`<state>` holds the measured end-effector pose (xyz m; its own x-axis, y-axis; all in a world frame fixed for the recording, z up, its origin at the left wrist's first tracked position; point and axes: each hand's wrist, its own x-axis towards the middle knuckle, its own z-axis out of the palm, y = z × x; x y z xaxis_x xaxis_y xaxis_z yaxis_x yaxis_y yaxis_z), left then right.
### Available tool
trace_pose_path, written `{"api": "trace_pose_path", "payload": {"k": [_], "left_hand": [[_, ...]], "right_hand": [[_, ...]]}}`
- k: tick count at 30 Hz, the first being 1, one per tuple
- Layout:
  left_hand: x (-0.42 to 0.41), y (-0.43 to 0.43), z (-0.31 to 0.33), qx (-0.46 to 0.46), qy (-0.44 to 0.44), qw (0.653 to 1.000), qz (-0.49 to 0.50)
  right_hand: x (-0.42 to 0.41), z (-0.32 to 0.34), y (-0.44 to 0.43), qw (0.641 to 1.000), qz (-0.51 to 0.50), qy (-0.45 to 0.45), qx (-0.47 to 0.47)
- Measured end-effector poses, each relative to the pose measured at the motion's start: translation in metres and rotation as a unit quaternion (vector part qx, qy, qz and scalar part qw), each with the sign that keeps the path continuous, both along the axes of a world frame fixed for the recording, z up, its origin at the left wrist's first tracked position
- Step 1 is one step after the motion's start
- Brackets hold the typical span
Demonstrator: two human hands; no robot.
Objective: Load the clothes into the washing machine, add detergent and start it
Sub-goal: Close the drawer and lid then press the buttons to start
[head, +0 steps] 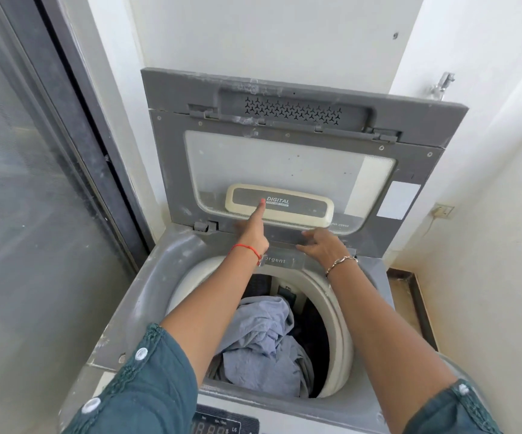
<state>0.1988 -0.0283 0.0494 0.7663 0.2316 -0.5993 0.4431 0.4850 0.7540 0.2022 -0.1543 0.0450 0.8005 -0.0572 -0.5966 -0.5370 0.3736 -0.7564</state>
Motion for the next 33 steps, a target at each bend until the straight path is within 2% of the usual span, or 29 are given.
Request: {"api": "trace_pose_path", "payload": {"k": [2,3,5,8,9,12,14,16,17,19,22,24,26,33], "left_hand": [[0.0,-0.004,0.016,0.06,-0.062,0.994,0.062],[-0.008,-0.011,0.037,0.131,-0.104,0.983,0.078],[-0.018,-0.016,0.069,0.294,-0.202,0.929,0.1],[-0.011,-0.014,0.097,0.509,-0.306,0.802,0.064],[-0.012,-0.013,0.108,0.571,-0.315,0.757,0.038],[-0.004,-0.007,0.133,0.734,-0.329,0.593,-0.023],[0.003,-0.001,0.145,0.806,-0.32,0.494,-0.06],[0.011,0.005,0.154,0.848,-0.293,0.431,-0.092],[0.013,0.007,0.158,0.859,-0.277,0.416,-0.108],[0.02,0.01,0.165,0.867,-0.247,0.409,-0.139],[0.028,0.011,0.171,0.859,-0.22,0.425,-0.181],[0.028,0.01,0.171,0.848,-0.225,0.441,-0.187],[0.025,0.008,0.169,0.837,-0.232,0.46,-0.183],[0.009,0.011,0.171,0.842,-0.231,0.45,-0.187]], "right_hand": [[0.0,0.033,0.009,0.999,0.026,-0.029,-0.024],[-0.001,0.049,0.014,0.996,0.038,-0.054,-0.06],[-0.006,0.083,0.019,0.981,0.051,-0.128,-0.135],[-0.013,0.127,0.023,0.944,0.046,-0.247,-0.216],[-0.015,0.138,0.024,0.925,0.04,-0.291,-0.243],[-0.019,0.161,0.024,0.85,0.0,-0.385,-0.358],[-0.022,0.171,0.022,0.795,-0.029,-0.429,-0.428],[-0.02,0.177,0.019,0.742,-0.026,-0.46,-0.487],[-0.018,0.18,0.018,0.721,-0.003,-0.465,-0.514],[-0.014,0.183,0.014,0.681,0.079,-0.458,-0.565],[-0.008,0.186,0.009,0.616,0.16,-0.442,-0.633],[0.0,0.184,0.006,0.564,0.161,-0.441,-0.68],[0.004,0.181,0.005,0.528,0.156,-0.434,-0.713],[-0.002,0.183,0.007,0.501,0.146,-0.416,-0.745]]}}
